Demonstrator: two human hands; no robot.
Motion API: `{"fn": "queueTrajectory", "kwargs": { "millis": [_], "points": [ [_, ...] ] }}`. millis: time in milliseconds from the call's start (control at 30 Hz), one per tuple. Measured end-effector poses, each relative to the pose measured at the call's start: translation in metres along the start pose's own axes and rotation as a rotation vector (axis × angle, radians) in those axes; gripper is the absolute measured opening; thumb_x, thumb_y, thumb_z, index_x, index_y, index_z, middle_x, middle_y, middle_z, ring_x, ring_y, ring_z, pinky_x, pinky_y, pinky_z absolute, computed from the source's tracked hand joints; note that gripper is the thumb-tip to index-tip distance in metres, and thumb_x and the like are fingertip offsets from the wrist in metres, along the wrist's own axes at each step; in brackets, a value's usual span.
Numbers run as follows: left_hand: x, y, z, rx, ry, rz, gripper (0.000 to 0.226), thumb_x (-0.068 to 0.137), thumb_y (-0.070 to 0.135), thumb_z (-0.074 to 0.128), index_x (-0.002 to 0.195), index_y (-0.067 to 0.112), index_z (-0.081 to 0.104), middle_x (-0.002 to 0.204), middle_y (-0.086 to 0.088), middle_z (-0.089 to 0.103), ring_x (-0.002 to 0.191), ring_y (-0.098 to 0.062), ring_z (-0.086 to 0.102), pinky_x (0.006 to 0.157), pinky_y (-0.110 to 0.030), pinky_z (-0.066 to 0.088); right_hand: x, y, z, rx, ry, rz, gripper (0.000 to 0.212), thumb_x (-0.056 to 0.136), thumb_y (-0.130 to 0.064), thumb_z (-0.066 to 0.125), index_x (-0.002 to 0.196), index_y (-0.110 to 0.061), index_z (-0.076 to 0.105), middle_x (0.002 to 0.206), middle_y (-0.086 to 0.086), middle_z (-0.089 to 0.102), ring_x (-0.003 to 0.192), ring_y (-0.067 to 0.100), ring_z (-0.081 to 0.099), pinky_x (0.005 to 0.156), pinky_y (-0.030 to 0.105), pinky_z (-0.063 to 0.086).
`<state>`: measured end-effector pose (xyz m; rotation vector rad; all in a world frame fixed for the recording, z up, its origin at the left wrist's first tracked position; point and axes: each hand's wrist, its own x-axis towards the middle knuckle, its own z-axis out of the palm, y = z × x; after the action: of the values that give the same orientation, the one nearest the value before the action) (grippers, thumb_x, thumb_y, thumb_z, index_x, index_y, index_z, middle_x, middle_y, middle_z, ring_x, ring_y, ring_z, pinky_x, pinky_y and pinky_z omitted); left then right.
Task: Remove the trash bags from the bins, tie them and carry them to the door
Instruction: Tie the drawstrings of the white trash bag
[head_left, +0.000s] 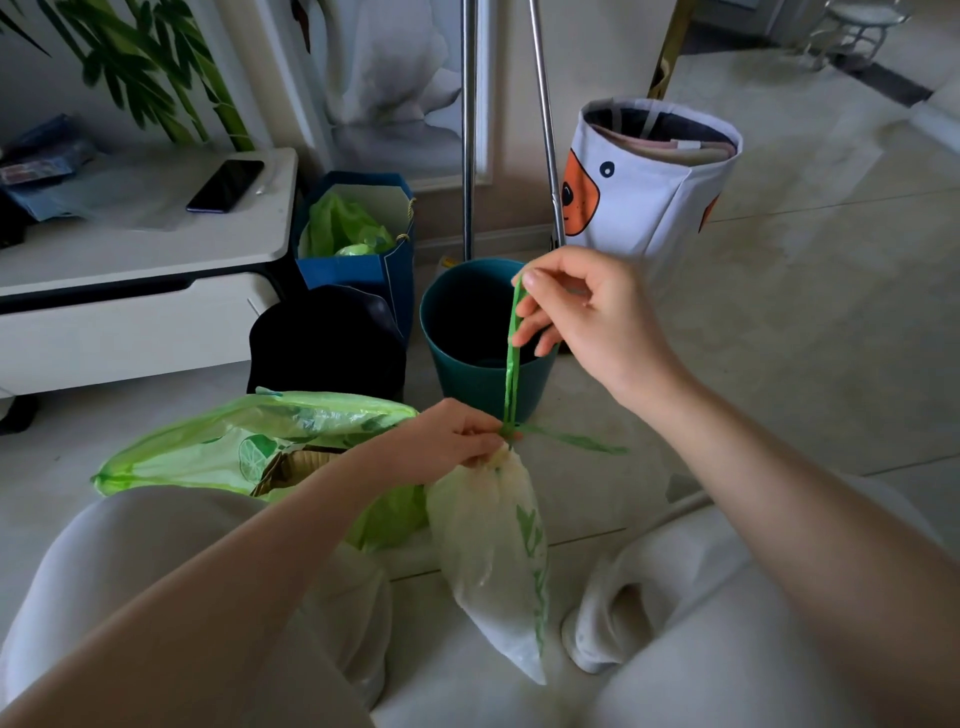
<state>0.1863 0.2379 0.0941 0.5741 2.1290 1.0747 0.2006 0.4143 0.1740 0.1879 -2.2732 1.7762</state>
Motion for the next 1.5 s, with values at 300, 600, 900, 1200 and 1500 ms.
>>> {"fn": "queueTrajectory", "kwargs": {
  "millis": [300, 600, 900, 1200, 1500],
  "points": [
    [0.003, -0.006, 0.007, 0.101, 0.024, 0.009, 0.025, 0.095, 0.026, 0.054, 0.084, 0.012, 0.072, 0.067, 0.0, 0.06, 0.064, -0.009, 0.055, 0.069, -0.03, 0.049, 0.011, 0.019, 0.016, 0.03, -0.062, 0.099, 0.028, 0.093, -0.012, 0.054, 0.121, -0.008, 0.052, 0.078, 0.01, 0.065, 0.07, 0.022, 0.07, 0.059, 0.032, 0.057],
    [-0.002, -0.012, 0.004, -0.216, 0.052, -0.078, 0.025, 0.098, 0.012, 0.046, 0.079, 0.007, 0.061, 0.069, -0.004, 0.056, 0.063, -0.014, 0.052, 0.069, -0.029, 0.045, -0.015, 0.061, 0.03, -0.617, -0.582, 0.268, 0.039, 0.097, -0.038, 0.042, 0.078, -0.006, 0.053, 0.07, 0.008, 0.061, 0.065, 0.023, 0.057, 0.06, 0.037, 0.041],
    [-0.004, -0.016, -0.003, -0.283, 0.135, -0.139, 0.033, 0.1, 0.025, 0.046, 0.084, 0.01, 0.07, 0.073, -0.001, 0.063, 0.067, -0.012, 0.057, 0.071, -0.026, 0.049, -0.018, 0.063, 0.011, -0.556, -0.644, 0.255, 0.03, 0.096, -0.03, 0.048, 0.074, -0.022, 0.067, 0.058, -0.004, 0.055, 0.057, 0.012, 0.052, 0.06, 0.035, 0.044],
    [-0.008, -0.02, -0.013, -0.404, 0.211, -0.119, 0.017, 0.093, 0.015, 0.058, 0.088, 0.019, 0.074, 0.082, 0.003, 0.073, 0.08, -0.009, 0.066, 0.082, -0.025, 0.053, -0.023, 0.072, 0.012, -0.314, -0.709, 0.505, 0.026, 0.098, -0.026, 0.045, 0.103, -0.016, 0.068, 0.091, 0.0, 0.074, 0.081, 0.014, 0.07, 0.082, 0.04, 0.056],
    [-0.013, -0.025, -0.013, -0.241, 0.217, -0.056, 0.009, 0.082, 0.009, 0.071, 0.088, 0.013, 0.076, 0.081, 0.004, 0.075, 0.077, -0.001, 0.068, 0.071, -0.011, 0.049, -0.032, 0.099, 0.047, -0.335, -0.61, 0.253, 0.014, 0.085, -0.018, 0.064, 0.099, -0.021, 0.064, 0.091, -0.002, 0.067, 0.081, 0.012, 0.065, 0.075, 0.031, 0.054]
  ]
}}
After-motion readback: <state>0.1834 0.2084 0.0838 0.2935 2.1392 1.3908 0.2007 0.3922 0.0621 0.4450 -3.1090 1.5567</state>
